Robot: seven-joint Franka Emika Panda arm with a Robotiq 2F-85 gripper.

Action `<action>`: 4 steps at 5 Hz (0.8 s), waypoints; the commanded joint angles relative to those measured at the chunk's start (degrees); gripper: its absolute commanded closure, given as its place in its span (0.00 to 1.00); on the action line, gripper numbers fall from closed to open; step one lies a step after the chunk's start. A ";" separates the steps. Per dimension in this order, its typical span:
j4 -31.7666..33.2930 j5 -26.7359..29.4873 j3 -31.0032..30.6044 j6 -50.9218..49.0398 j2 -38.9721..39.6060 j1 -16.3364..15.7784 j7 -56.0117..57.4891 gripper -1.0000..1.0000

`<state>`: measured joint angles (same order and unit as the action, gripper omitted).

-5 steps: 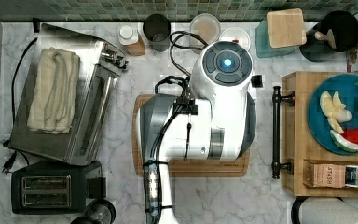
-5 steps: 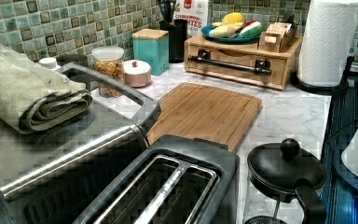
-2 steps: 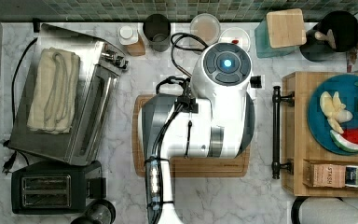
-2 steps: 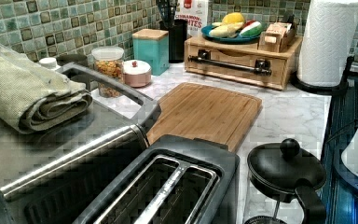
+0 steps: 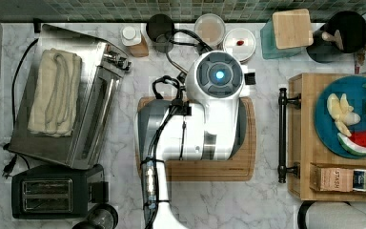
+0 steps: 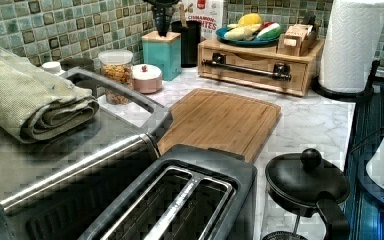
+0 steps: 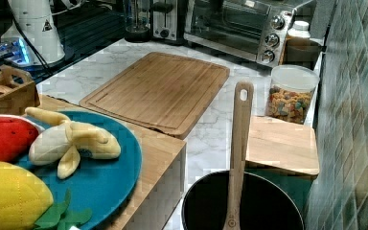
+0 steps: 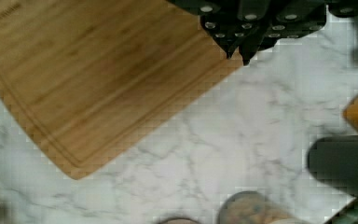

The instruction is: Pick up the towel.

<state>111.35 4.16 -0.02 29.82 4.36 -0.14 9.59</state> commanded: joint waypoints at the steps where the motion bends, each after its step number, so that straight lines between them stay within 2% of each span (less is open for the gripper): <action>1: -0.10 3.93 -5.43 10.27 -9.79 -6.80 7.78 1.00; 2: 0.09 6.51 -5.62 12.17 -10.10 -7.84 11.09 1.00; 3: -0.06 12.86 -5.84 11.78 -9.50 -8.62 18.15 0.00; 4: -1.68 20.65 -6.35 8.84 -7.67 -8.50 24.91 0.00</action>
<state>113.98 21.82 -7.24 40.34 -3.07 -7.43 29.52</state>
